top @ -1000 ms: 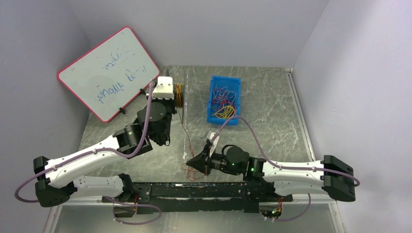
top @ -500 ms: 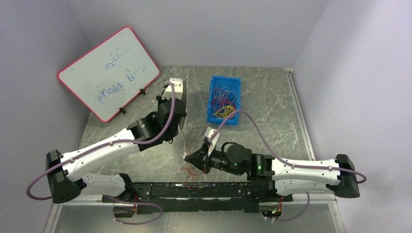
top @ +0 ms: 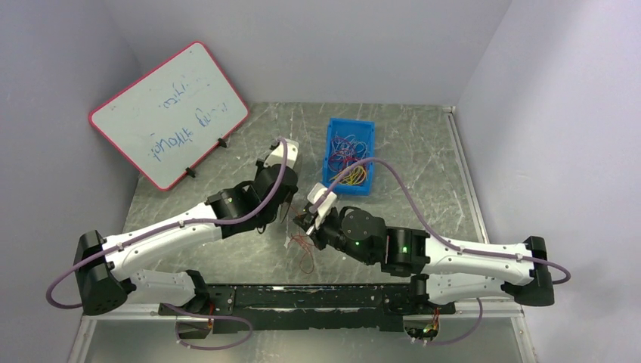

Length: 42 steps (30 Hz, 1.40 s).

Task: Wrap the cables

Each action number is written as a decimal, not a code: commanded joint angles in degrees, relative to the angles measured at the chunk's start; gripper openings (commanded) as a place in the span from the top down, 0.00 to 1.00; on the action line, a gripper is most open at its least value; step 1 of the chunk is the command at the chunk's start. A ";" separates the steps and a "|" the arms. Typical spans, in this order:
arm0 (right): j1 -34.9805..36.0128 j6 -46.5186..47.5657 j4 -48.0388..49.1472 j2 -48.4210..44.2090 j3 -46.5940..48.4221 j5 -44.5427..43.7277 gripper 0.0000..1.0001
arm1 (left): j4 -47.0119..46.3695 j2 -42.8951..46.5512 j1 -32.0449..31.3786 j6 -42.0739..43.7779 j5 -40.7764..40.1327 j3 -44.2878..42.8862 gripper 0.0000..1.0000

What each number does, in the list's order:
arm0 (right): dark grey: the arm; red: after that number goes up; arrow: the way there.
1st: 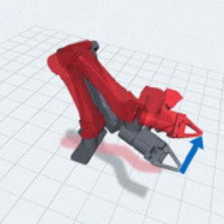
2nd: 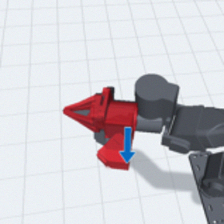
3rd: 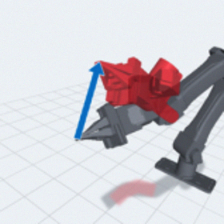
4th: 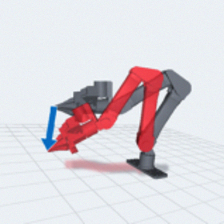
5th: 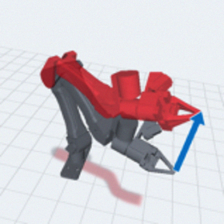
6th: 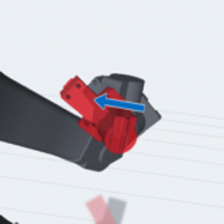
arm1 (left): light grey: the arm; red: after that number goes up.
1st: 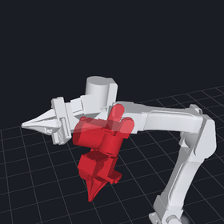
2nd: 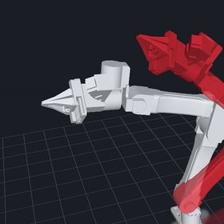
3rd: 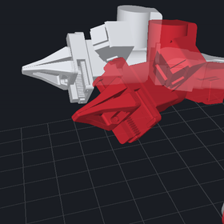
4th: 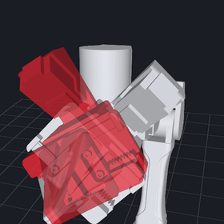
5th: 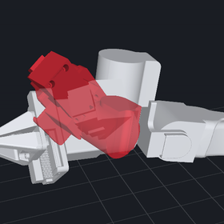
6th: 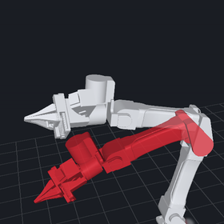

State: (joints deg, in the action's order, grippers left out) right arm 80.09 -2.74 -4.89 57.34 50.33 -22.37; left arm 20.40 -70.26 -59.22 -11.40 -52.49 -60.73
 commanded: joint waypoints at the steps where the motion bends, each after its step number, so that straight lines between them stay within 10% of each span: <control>1: -2.41 8.06 -3.46 1.79 4.38 -4.17 1.00 | 0.53 1.02 -2.08 0.13 3.18 0.40 0.93; 17: -18.10 16.32 -7.89 4.28 11.16 -0.52 1.00 | 4.81 6.53 -7.55 0.14 10.86 4.64 0.93; 42: -33.30 4.51 4.44 8.35 -0.44 12.22 0.97 | 13.13 23.90 -7.58 4.08 38.87 1.97 0.93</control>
State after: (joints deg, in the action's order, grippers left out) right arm 50.70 5.76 -7.40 66.15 52.12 -9.13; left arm 28.38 -49.12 -66.26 -8.34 -21.78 -55.37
